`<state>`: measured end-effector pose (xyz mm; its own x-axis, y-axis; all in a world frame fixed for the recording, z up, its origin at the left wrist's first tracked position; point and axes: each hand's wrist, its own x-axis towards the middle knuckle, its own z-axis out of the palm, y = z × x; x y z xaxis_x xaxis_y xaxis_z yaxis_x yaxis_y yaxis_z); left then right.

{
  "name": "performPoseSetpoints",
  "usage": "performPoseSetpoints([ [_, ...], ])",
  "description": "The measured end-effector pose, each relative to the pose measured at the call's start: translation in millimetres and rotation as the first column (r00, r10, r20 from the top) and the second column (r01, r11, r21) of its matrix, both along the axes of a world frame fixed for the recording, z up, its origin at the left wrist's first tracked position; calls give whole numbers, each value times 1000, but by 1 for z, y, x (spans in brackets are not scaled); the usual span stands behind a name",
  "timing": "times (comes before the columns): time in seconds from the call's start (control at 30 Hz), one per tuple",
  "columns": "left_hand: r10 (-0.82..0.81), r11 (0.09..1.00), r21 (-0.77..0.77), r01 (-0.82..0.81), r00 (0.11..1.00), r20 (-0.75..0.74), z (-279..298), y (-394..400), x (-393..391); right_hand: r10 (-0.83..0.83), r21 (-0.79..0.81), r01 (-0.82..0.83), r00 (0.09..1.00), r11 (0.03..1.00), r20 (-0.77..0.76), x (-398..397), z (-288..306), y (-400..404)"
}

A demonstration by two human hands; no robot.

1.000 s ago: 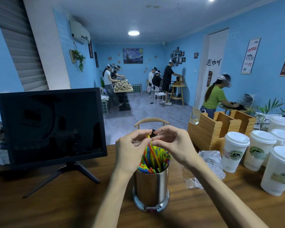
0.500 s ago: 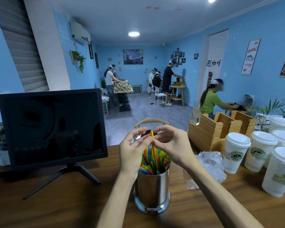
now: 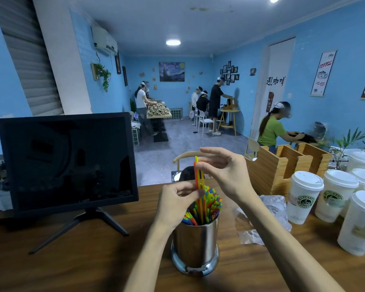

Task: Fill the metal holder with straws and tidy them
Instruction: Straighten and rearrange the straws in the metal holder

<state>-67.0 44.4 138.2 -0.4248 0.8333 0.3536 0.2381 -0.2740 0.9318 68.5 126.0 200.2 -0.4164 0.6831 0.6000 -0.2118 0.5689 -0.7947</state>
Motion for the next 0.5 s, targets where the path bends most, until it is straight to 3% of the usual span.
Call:
performPoseSetpoints([
  [0.37, -68, 998, 4, 68, 997, 19, 4, 3, -1, 30, 19, -29, 997, 999, -67, -6, 7, 4],
  [0.5, -51, 999, 21, 50, 997, 54, 4, 8, 1, 53, 10, -53, 999, 999, 0, -5, 3, 9],
])
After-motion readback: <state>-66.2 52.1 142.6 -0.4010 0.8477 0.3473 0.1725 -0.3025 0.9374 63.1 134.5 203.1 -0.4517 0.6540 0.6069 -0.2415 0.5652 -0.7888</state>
